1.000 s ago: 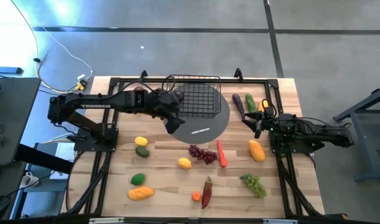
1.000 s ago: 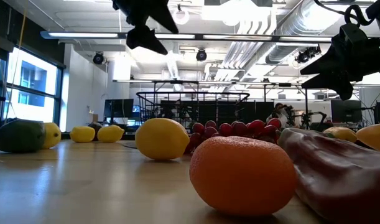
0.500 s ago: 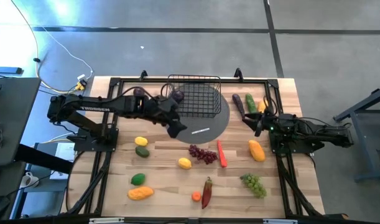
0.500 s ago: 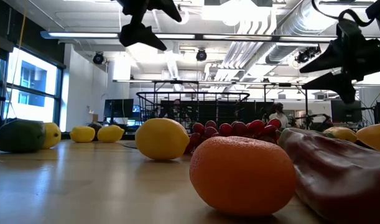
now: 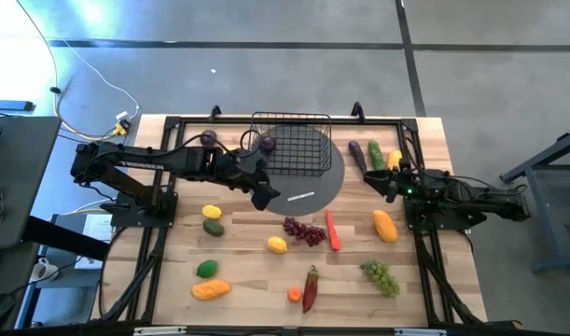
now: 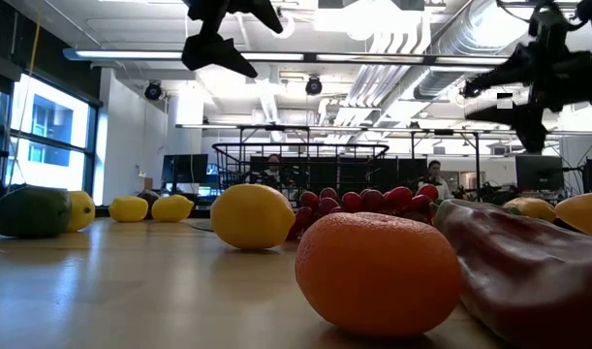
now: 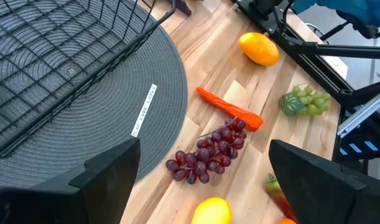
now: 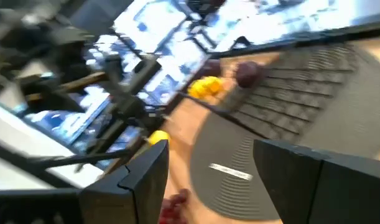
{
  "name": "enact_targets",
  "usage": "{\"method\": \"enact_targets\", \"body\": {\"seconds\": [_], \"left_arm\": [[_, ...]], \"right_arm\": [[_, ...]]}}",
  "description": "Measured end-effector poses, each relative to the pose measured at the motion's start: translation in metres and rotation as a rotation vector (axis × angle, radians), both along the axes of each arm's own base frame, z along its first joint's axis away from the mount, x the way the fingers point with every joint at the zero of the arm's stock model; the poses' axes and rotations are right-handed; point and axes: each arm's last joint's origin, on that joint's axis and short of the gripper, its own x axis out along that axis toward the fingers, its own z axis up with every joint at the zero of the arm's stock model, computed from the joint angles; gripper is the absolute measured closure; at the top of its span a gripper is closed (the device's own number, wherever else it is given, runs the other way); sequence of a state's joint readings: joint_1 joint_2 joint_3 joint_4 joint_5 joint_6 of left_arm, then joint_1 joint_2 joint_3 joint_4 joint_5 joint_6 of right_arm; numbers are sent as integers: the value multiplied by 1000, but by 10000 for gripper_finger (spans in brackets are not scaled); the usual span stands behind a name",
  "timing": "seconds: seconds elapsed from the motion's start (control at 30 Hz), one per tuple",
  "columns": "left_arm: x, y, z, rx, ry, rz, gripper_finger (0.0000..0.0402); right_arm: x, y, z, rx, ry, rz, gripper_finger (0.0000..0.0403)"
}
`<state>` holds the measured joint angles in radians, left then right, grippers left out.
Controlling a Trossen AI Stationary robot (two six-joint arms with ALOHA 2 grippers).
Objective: Build produce basket
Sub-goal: Put the middle yellow mango into the black wire basket
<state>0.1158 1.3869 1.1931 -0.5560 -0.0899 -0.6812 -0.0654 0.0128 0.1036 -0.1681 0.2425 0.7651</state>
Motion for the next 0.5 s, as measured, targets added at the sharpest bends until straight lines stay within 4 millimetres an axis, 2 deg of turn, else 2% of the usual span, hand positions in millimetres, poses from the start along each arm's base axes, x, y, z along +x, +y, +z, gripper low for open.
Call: {"method": "enact_targets", "body": {"seconds": [0.17,0.33,0.5], "left_arm": [[0,0,0,1,0,1,55],[0,1,0,2,1,1,55],[0,1,0,2,1,1,55]], "right_arm": [[1,1,9,40,-103,39,186],[-2,3,21,99,-133,80,186],[-7,3,44,153,-54,76,186]]}}
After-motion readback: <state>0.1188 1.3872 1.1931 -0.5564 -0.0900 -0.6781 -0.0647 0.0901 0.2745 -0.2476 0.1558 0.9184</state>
